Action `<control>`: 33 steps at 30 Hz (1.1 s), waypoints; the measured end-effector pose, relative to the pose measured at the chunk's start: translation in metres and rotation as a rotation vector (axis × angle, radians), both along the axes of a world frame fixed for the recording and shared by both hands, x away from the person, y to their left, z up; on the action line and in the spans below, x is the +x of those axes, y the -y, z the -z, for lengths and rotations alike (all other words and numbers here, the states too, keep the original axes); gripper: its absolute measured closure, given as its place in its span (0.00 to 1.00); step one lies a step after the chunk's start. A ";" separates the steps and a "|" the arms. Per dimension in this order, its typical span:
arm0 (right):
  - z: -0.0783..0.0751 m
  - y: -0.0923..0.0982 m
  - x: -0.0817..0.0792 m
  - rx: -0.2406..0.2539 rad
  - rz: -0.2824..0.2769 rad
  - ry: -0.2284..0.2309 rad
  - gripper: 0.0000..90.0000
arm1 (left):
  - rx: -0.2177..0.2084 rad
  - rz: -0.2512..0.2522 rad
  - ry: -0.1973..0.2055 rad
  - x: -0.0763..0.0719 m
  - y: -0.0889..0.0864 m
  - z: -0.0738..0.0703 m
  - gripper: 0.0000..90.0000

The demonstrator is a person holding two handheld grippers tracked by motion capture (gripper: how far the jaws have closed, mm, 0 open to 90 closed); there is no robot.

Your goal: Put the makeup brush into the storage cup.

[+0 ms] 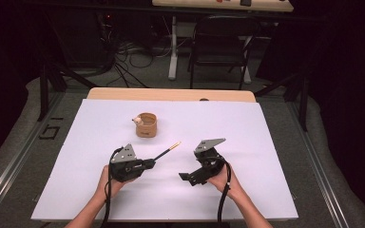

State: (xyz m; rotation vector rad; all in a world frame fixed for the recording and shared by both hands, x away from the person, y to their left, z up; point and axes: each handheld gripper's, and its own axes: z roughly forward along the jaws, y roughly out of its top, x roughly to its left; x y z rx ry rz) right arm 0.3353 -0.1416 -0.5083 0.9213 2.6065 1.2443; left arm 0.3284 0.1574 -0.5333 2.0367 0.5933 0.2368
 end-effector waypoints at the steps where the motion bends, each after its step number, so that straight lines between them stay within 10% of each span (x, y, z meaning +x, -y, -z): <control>1: 0.000 -0.001 0.000 0.002 0.007 0.000 0.00 | -0.005 -0.010 0.003 -0.001 0.000 0.000 0.95; 20: 0.003 -0.025 0.009 0.016 0.069 0.032 0.20 | -0.014 -0.110 0.031 -0.008 0.016 0.011 0.95; 33: -0.003 -0.033 0.026 0.146 0.150 0.023 0.42 | -0.016 -0.118 0.043 -0.009 0.021 0.013 0.95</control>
